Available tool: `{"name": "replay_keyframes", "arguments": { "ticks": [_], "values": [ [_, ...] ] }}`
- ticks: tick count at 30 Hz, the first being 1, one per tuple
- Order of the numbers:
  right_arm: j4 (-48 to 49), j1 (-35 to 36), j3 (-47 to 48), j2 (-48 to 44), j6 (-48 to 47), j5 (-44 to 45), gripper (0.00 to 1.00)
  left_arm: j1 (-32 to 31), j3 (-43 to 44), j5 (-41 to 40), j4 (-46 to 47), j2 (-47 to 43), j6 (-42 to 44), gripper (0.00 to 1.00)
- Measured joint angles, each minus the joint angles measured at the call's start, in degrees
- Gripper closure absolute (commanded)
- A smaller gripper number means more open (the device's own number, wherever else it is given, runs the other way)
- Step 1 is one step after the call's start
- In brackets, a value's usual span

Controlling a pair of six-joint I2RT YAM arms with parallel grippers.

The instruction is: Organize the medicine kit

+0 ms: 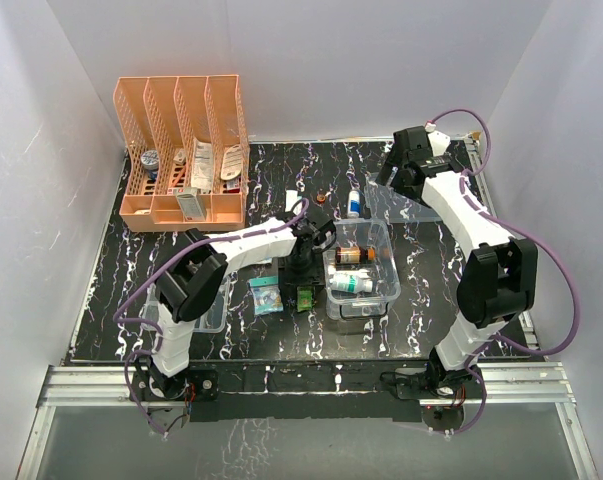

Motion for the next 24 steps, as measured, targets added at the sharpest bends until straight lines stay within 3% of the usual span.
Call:
{"name": "replay_keyframes", "arguments": {
  "ticks": [7, 12, 24],
  "values": [
    [1.1, -0.1, 0.0, -0.2, 0.6, -0.3, 0.02, -0.7, 0.3, 0.0, 0.0, 0.3, -1.1, 0.48],
    [1.2, -0.4, 0.0, -0.2, 0.7, -0.6, 0.02, -0.8, -0.4, 0.0, 0.0, 0.3, -1.4, 0.59],
    [1.7, -0.8, -1.7, -0.2, 2.0, -1.4, 0.02, -0.8, -1.0, -0.4, -0.1, 0.3, -1.0, 0.71]
  ]
}}
